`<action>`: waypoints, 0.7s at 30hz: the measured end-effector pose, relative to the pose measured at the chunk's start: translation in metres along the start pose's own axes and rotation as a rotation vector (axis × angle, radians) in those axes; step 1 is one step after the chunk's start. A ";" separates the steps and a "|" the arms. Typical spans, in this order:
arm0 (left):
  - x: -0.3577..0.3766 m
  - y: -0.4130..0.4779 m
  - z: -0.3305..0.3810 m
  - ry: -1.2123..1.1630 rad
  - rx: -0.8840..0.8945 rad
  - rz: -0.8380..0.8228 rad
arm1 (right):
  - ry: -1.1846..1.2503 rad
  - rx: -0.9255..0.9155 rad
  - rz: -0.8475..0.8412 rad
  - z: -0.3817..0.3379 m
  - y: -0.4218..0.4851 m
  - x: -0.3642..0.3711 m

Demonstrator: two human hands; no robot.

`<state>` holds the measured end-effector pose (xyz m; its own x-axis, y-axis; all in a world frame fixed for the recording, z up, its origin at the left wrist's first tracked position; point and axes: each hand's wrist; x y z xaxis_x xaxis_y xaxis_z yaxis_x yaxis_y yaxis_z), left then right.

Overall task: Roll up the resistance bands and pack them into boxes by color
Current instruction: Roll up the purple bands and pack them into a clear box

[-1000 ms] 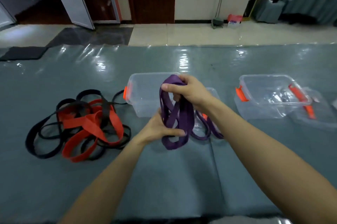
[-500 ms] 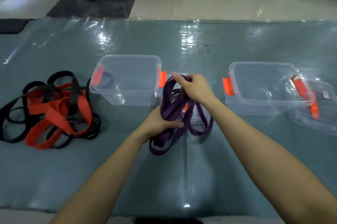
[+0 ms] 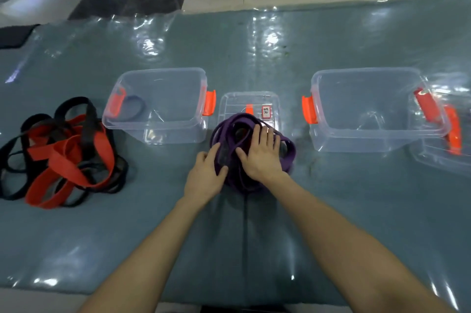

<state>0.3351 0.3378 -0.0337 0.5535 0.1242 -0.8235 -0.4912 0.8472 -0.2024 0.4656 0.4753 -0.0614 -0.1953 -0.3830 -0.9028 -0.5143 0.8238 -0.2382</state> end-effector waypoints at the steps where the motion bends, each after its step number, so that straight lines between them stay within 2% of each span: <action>1: -0.001 -0.002 0.001 0.028 0.009 -0.009 | -0.007 -0.003 0.004 0.000 -0.001 -0.002; 7: -0.028 -0.013 -0.005 0.065 0.080 -0.072 | -0.116 -0.075 0.075 0.003 -0.024 -0.049; 9: -0.045 -0.022 -0.010 0.114 0.159 -0.045 | -0.203 -0.148 0.151 -0.003 -0.041 -0.066; 13: -0.081 -0.050 -0.037 0.296 0.252 0.110 | -0.169 -0.314 0.194 -0.039 -0.081 -0.068; 16: -0.109 -0.072 -0.078 0.434 0.247 0.199 | -0.228 -0.424 0.122 -0.079 -0.097 -0.039; 21: -0.155 -0.107 -0.175 0.504 0.087 0.224 | -0.249 -0.545 -0.033 -0.158 -0.106 0.017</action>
<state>0.1845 0.1373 0.0231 0.0418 0.0617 -0.9972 -0.4908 0.8706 0.0333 0.3854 0.3157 0.0053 -0.0045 -0.2409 -0.9705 -0.8838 0.4550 -0.1089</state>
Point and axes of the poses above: each hand's wrist, its own y-axis towards the middle knuckle, its own x-axis out of the palm, z = x × y, and after that the axes turned 3 degrees about x, right-handed
